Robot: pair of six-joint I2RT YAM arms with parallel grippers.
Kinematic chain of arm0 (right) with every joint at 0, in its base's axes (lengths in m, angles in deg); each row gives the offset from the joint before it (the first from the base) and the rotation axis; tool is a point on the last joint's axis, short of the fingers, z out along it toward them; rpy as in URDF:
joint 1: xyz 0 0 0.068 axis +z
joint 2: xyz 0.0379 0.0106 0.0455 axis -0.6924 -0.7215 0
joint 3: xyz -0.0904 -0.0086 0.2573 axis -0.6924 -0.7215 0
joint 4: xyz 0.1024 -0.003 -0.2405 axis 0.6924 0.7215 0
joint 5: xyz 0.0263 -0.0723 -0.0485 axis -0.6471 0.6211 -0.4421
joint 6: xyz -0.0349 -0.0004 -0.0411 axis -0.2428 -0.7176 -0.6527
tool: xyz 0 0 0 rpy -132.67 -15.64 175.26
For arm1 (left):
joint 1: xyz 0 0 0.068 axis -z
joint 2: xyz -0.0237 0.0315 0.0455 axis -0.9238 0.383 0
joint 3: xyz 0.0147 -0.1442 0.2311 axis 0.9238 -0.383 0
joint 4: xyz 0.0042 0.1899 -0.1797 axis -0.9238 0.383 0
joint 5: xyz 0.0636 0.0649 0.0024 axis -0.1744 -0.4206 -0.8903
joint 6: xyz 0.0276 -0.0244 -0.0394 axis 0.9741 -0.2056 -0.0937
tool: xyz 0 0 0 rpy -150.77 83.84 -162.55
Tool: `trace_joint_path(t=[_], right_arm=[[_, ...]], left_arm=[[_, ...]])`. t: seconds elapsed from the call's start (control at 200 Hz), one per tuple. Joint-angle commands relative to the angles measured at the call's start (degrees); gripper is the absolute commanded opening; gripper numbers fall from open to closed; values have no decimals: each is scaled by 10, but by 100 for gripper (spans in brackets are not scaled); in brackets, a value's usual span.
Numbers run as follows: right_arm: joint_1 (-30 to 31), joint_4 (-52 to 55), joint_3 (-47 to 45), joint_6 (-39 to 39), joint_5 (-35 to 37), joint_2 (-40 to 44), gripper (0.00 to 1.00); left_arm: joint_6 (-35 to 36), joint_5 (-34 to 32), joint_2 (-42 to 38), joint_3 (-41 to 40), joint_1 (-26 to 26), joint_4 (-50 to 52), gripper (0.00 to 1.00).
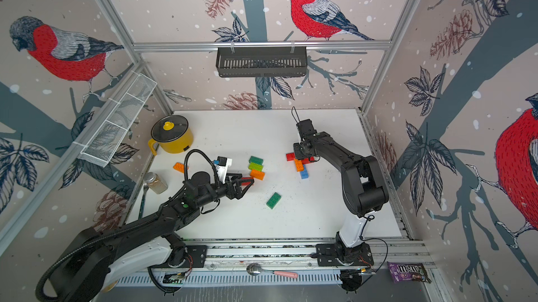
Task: Assemble a small pinwheel with lego
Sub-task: Assemble the lego brick with the lego brick.
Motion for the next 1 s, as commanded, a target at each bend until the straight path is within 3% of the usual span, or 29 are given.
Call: trace_joint_path(t=[0.0,0.675,0.88,0.996], right_arm=[[0,8,1,-3,-7,-9,3],[8,43,-45,-9,-5,-44,2],[10,46,30,-2,-16,-26,4],[9,46,80,-4,-25,-15,15]], left_arm=[[1,-7,0,3,-1,-5,97],[2,-12,-6,3,-1,0,97],[1,-12,-8,3,0,0,97],[1,-13,-8,3,-1,3,97]])
